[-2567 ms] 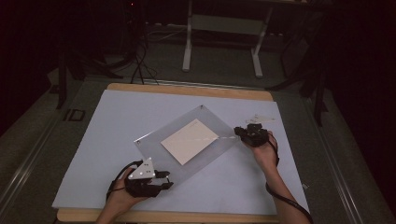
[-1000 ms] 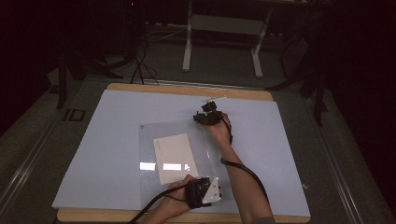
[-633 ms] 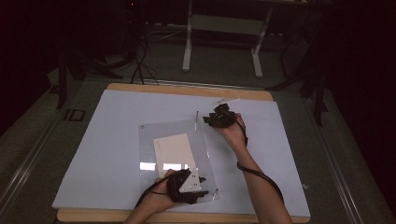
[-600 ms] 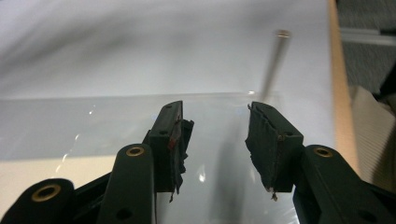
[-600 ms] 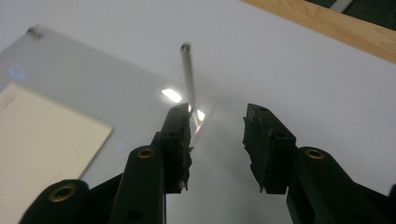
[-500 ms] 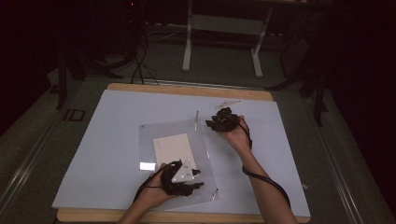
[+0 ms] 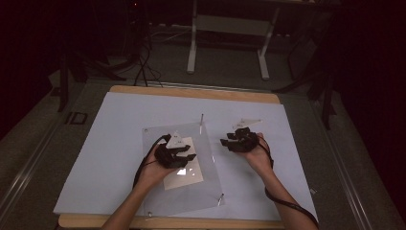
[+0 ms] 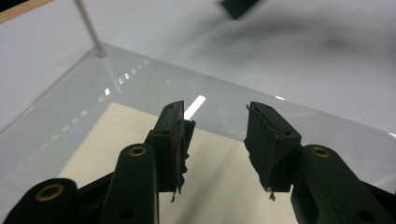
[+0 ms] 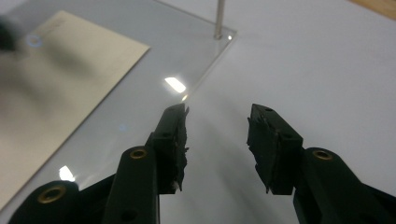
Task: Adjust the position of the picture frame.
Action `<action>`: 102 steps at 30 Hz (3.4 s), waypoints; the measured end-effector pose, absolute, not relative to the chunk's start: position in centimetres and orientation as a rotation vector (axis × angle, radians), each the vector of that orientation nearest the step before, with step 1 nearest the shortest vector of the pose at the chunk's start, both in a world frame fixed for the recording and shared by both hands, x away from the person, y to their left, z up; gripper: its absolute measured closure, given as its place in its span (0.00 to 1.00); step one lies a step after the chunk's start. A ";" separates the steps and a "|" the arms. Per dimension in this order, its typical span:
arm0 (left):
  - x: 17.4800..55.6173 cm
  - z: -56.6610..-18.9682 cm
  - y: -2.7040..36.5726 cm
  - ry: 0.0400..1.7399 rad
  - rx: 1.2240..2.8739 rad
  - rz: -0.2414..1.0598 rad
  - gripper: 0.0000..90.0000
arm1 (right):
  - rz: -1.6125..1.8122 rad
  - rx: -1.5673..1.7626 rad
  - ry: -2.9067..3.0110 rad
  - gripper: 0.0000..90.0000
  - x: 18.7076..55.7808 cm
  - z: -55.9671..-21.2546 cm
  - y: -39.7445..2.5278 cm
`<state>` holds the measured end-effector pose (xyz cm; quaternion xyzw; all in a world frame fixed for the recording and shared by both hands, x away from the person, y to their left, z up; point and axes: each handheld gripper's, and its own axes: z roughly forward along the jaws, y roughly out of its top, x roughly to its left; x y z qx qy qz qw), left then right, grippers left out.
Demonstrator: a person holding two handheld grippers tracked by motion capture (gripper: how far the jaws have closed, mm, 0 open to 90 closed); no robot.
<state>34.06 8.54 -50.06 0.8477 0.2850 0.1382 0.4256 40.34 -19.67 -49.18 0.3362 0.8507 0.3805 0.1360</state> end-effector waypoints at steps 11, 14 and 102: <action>37.9 -50.3 8.5 0.795 2.121 0.321 0.60 | 1.158 0.901 2.481 0.63 36.3 -48.8 -20.8; 39.4 -50.5 8.0 0.830 2.113 0.320 0.60 | 1.183 0.894 2.492 0.63 35.0 -49.0 -20.9; 46.3 -48.2 12.7 1.030 2.178 0.444 0.94 | 1.464 1.067 2.382 0.87 32.0 -49.4 -26.7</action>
